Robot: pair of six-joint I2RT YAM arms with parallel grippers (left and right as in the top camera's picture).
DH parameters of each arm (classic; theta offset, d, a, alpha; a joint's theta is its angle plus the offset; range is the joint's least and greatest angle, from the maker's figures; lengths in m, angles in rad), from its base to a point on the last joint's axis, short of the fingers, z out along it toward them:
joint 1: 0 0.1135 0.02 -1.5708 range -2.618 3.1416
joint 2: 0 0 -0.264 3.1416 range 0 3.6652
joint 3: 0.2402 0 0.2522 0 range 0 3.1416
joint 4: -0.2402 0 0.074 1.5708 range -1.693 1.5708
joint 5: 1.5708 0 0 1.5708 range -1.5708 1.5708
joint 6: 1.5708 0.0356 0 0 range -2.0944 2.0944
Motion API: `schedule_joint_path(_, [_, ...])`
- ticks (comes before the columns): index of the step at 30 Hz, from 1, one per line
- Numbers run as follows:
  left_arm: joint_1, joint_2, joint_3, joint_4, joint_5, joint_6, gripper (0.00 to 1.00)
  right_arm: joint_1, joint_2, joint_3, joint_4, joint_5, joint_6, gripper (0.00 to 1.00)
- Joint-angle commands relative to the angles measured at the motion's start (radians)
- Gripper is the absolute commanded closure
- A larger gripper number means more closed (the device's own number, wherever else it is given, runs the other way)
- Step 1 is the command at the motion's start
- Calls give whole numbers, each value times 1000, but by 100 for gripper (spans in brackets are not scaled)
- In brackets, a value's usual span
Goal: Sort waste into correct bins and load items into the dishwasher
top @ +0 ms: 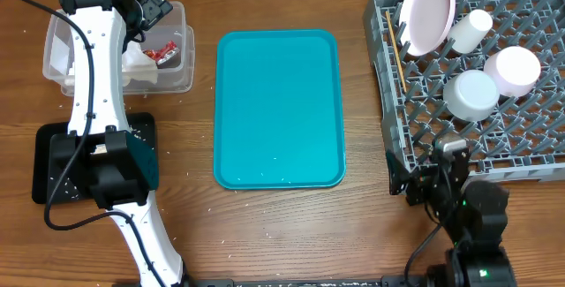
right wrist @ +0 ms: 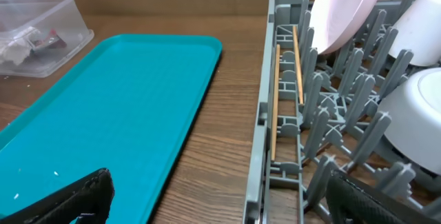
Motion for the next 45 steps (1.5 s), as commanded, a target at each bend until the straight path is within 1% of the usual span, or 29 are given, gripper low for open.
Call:
schedule_joint_path(1, [-2,-3,19,1,4,-13,0,5,-89,-45,22,-11,-3,0])
schedule_joint_path(7, [-2,-3,19,1,4,-14,0,4,-171,-103,84,-7,-3,0])
schedule_joint_path(16, [-2,-3,19,1,4,-13,0,3,-299,-267,214,-8,1,0])
schedule_joint_path(22, [-2,-3,19,1,4,-13,0,3,-338,-271,227,22,0,0])
schedule_joint_path(26, [-2,-3,19,1,4,-14,0,3,-408,-271,223,66,-1,0])
schedule_joint_path(34, [-2,-3,19,1,5,-13,0,-2,-409,-271,271,166,0,0])
schedule_joint_path(40, [-2,-3,19,1,4,-14,0,-22,-409,-272,205,166,0,0])
schedule_joint_path(45, [-2,-3,19,1,4,-14,0,-36,-409,-272,206,180,0,0])
